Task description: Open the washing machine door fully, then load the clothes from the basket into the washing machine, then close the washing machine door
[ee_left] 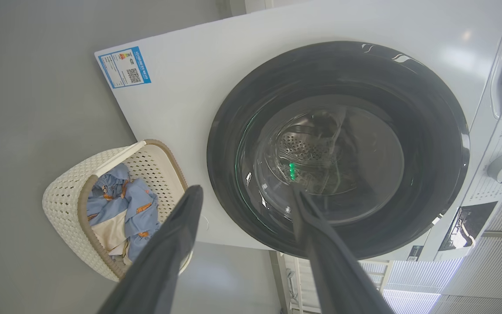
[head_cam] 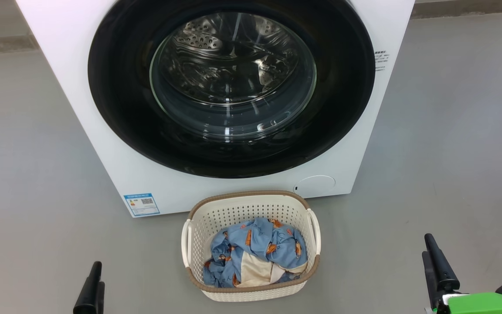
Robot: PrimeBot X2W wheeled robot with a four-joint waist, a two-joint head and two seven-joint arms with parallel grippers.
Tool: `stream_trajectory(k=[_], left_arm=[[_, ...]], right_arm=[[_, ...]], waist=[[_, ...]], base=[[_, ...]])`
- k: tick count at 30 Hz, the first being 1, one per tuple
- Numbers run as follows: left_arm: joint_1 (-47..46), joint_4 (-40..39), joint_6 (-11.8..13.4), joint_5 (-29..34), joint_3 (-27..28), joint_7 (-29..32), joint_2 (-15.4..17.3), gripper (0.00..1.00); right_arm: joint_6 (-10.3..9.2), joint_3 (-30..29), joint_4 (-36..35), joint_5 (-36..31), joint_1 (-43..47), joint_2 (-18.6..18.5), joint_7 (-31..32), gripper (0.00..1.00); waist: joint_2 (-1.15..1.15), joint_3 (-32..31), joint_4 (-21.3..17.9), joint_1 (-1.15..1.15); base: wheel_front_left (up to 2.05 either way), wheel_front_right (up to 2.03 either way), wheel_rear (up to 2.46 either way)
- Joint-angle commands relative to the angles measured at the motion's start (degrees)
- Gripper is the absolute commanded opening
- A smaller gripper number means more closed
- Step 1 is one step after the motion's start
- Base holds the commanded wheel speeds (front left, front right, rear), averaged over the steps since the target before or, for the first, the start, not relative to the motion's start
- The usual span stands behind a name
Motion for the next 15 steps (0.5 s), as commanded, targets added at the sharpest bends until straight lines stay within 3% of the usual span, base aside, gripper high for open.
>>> stream_trajectory(k=[1,15], left_arm=[[-1.0,-1.8,-0.1,1.7,0.7,-0.6,1.4,1.0],[-1.0,-2.8,-0.1,11.7,1.5,-2.8,1.6,1.0]], right_arm=[[-0.02,0.7,-2.1,-2.1,-2.2,-0.4,-0.7,1.0],[-0.02,2.3,-4.3,-14.9,-2.8,-0.5,-2.8,1.0]], waist=[[0.0,0.0,0.0,-0.01],[0.0,0.1,0.1,-0.01]], base=[[0.0,0.0,0.0],[0.0,0.0,0.0]])
